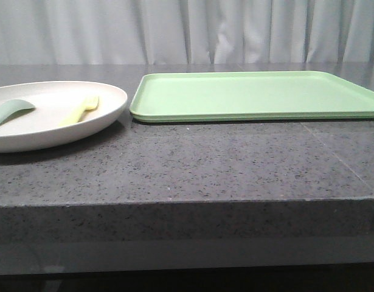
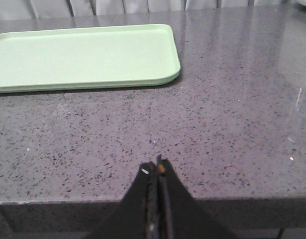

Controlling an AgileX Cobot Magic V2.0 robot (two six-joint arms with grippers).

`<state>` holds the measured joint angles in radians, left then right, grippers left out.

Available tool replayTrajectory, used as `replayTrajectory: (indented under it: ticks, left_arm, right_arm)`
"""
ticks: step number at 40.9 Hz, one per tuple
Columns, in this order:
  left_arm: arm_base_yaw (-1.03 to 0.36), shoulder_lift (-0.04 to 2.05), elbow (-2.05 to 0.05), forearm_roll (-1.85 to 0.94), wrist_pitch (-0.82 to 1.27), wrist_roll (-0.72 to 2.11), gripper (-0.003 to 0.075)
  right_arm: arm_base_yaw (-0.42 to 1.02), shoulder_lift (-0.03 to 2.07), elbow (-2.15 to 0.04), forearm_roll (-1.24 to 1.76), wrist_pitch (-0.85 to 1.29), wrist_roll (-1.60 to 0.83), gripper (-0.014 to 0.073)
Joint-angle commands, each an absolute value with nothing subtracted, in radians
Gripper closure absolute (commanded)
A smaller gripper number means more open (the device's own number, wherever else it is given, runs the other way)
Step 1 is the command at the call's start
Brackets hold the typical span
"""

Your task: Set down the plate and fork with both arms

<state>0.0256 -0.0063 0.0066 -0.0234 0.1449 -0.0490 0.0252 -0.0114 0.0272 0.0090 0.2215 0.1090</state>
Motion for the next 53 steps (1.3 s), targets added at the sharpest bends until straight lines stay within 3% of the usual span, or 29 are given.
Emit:
replayTrajectory:
  ticks: [1,43,53]
  left_arm:
    - [0.029,-0.026,0.009,-0.032,0.062,-0.049,0.0738]
    - [0.029,-0.026,0.009,-0.032,0.06,-0.049,0.0738]
    - [0.029,-0.026,0.009,-0.062,-0.065,-0.049,0.0738]
  right_arm:
    - [0.02,-0.029,0.024,0.008,0.147,0.1,0.0707]
    - [0.02,-0.029,0.024,0.008,0.126,0.1,0.0707]
    - [0.02,-0.029,0.023,0.011,0.078,0.1,0.0707]
